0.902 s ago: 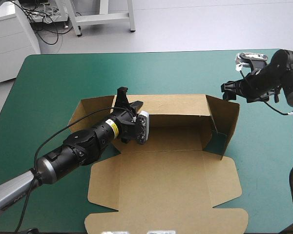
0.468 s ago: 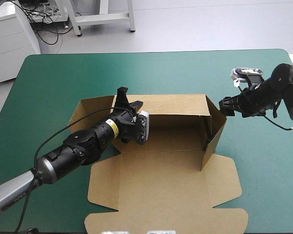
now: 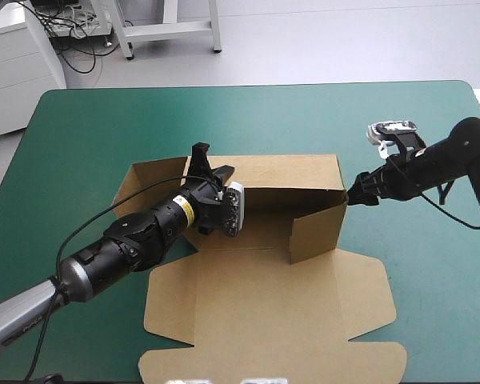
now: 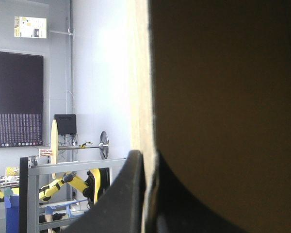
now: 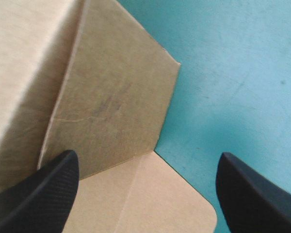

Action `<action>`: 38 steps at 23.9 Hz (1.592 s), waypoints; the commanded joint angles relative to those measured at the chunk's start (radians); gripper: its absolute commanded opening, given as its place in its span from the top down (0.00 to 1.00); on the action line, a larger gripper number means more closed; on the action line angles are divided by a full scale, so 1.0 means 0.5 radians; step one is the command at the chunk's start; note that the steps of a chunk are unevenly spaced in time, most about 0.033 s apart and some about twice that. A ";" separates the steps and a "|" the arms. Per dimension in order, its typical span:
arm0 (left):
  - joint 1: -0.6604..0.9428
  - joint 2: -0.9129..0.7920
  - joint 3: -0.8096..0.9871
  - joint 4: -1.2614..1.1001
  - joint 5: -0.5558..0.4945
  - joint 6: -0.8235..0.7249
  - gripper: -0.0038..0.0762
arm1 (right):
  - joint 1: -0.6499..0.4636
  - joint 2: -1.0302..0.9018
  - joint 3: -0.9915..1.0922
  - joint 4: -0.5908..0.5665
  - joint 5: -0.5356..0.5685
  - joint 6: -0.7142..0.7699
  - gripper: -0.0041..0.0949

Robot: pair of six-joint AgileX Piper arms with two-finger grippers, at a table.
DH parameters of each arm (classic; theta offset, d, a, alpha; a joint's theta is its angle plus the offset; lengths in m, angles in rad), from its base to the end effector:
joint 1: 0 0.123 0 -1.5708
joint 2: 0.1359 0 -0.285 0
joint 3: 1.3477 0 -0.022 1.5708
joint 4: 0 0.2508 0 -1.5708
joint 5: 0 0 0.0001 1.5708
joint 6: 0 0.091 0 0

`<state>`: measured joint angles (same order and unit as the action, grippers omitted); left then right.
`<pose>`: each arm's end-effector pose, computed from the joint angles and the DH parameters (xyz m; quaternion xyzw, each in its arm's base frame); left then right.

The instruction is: Fold the box

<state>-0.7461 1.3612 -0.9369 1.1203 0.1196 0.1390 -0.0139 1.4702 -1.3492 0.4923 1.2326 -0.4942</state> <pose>0.2319 -0.2009 0.3107 0.6823 0.4724 0.1836 0.5269 0.2895 0.0366 0.3447 -0.1842 0.9419 0.1948 0.2025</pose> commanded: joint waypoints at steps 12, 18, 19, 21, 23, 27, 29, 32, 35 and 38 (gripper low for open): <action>-0.011 -0.039 -0.030 -0.008 0.018 -0.028 0.99 | -0.005 -0.094 0.308 0.258 -0.077 -0.301 0.23; -0.011 -0.039 -0.030 -0.004 0.018 -0.028 0.99 | -0.005 -0.216 0.415 0.404 -0.160 -0.476 0.23; -0.011 -0.039 -0.030 -0.004 0.009 -0.028 0.99 | -0.005 -0.225 0.415 0.455 -0.177 -0.537 0.23; -0.011 -0.039 -0.030 -0.004 0.008 -0.016 0.99 | 0.075 -0.225 0.415 0.473 -0.301 -0.567 0.23; -0.011 -0.039 -0.030 -0.004 0.012 -0.031 0.99 | 0.244 -0.212 0.415 0.417 -0.458 -0.597 0.23; -0.011 -0.039 -0.030 -0.004 0.020 -0.031 0.99 | 0.394 -0.211 0.415 0.263 -0.638 -0.552 0.23; -0.011 -0.039 -0.030 -0.008 0.020 -0.031 0.99 | 0.429 -0.211 0.415 0.163 -0.662 -0.503 0.23; -0.011 -0.039 -0.030 -0.012 0.017 -0.031 0.99 | 0.432 -0.211 0.415 0.152 -0.662 -0.503 0.29; -0.011 -0.039 -0.030 -0.012 0.017 -0.031 0.99 | 0.432 -0.211 0.415 0.152 -0.653 -0.507 0.46; -0.011 -0.039 -0.030 -0.012 0.017 -0.031 0.99 | 0.432 -0.211 0.415 0.152 -0.595 -0.517 0.69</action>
<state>-0.7461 1.3612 -0.9369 1.1247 0.1246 0.1390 0.1985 1.3919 -1.1193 0.5205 0.9209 -0.7433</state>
